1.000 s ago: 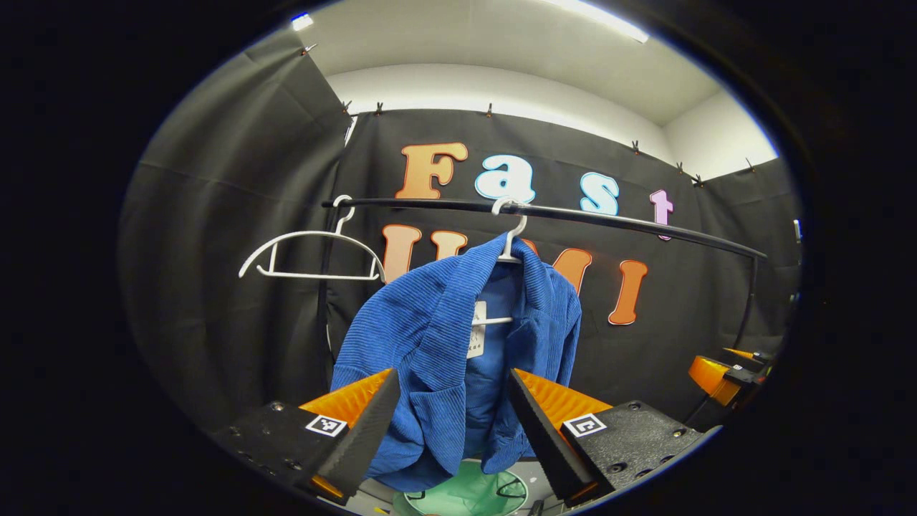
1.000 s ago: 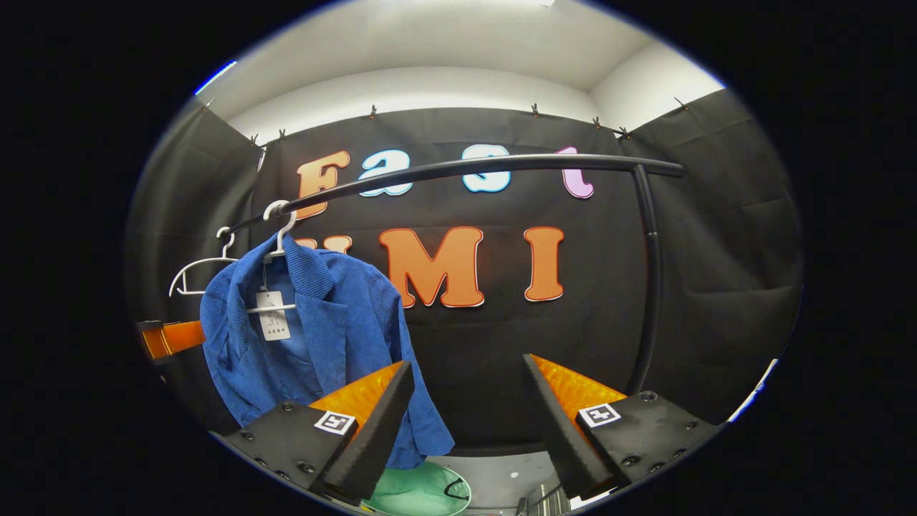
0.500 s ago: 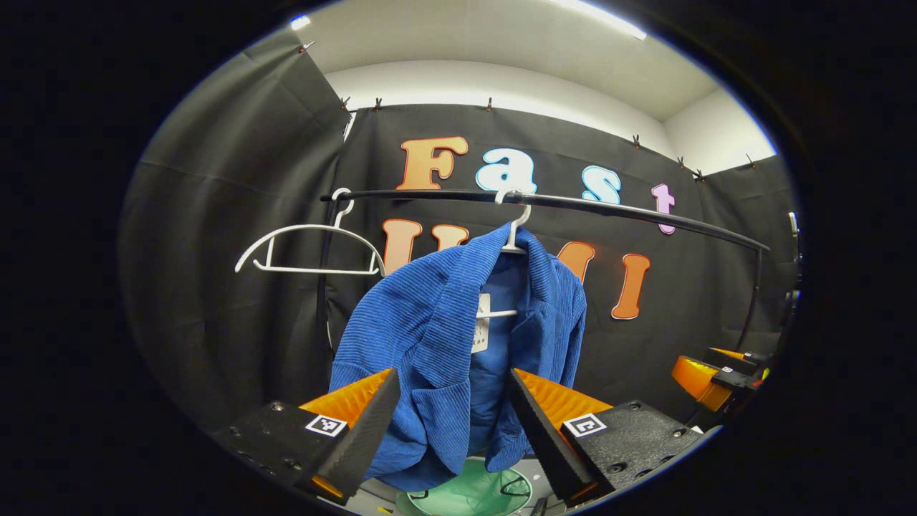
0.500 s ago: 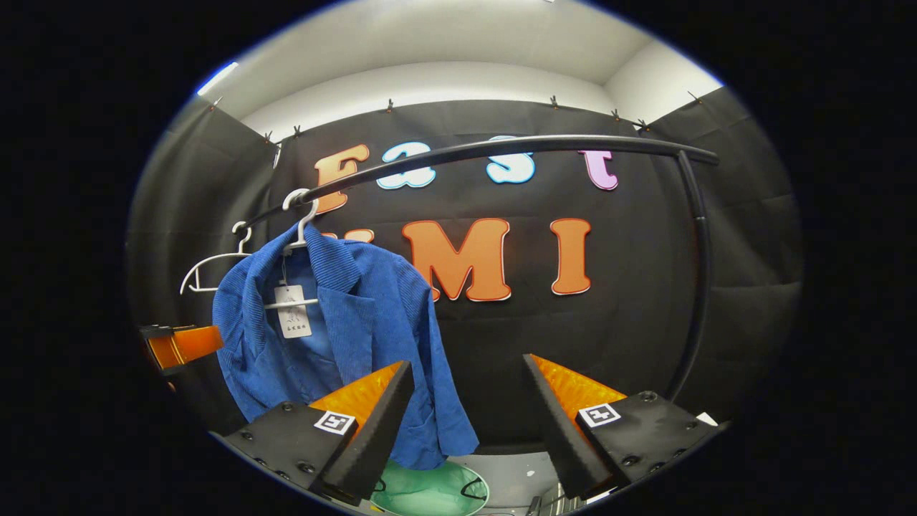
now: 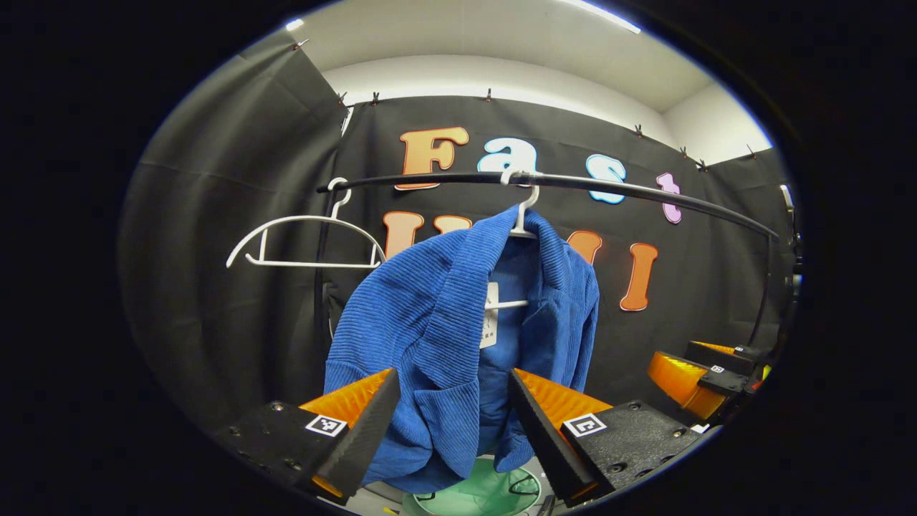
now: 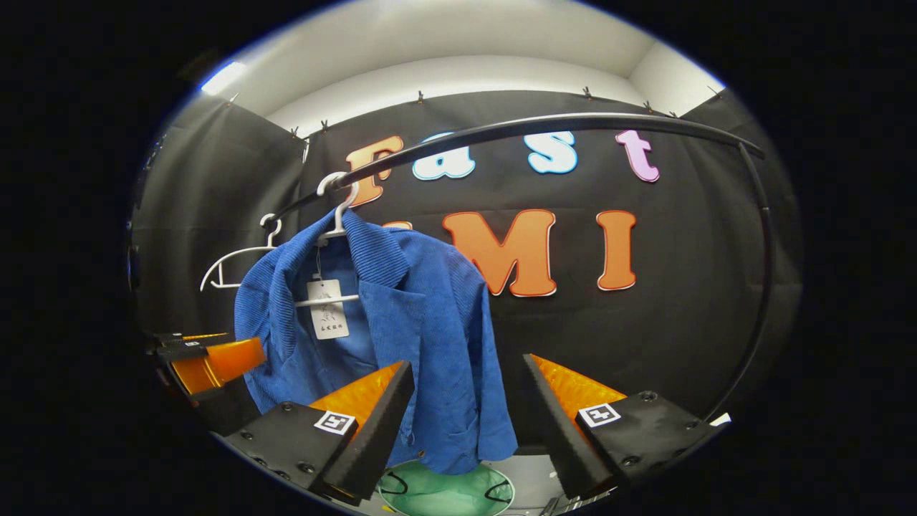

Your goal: Grasp the clothes on the hanger with both hands and then place them into the laundry hamper below.

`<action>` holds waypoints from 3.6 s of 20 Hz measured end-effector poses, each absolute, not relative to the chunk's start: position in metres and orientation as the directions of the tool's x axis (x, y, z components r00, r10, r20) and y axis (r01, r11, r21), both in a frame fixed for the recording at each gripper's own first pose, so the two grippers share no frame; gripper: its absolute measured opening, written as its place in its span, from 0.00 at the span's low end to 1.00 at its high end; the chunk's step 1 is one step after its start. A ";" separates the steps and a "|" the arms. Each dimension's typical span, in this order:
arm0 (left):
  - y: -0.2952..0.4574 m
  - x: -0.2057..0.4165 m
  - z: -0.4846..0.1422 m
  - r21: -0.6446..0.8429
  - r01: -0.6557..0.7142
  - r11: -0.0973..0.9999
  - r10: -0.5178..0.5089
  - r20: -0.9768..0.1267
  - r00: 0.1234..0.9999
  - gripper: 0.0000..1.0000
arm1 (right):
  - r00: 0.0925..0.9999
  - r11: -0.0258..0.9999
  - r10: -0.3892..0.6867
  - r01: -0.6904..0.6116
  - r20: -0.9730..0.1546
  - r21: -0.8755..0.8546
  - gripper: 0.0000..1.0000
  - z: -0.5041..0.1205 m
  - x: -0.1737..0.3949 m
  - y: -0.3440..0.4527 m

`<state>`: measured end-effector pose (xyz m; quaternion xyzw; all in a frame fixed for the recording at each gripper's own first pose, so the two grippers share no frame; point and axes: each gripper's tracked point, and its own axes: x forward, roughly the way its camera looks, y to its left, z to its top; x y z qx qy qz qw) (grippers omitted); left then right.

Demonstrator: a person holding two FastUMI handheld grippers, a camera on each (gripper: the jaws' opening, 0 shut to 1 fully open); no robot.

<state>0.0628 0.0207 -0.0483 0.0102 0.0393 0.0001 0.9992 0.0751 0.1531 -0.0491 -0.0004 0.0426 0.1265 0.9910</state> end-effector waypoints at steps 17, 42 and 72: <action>0.040 0.111 -0.110 0.054 -0.070 0.996 0.078 -0.156 0.985 0.95 | 0.911 0.922 0.386 -0.387 -0.147 0.028 0.98 -0.088 0.141 0.235; 0.070 0.101 -0.086 -0.031 -0.061 0.998 0.055 -0.160 0.986 0.07 | 0.837 0.825 0.520 -0.440 -0.172 0.356 0.10 -0.080 0.180 0.228; 0.212 0.124 0.127 0.084 -0.188 0.979 0.169 0.193 0.967 0.05 | 0.813 0.472 0.569 -0.445 0.123 0.761 0.09 0.030 0.235 0.154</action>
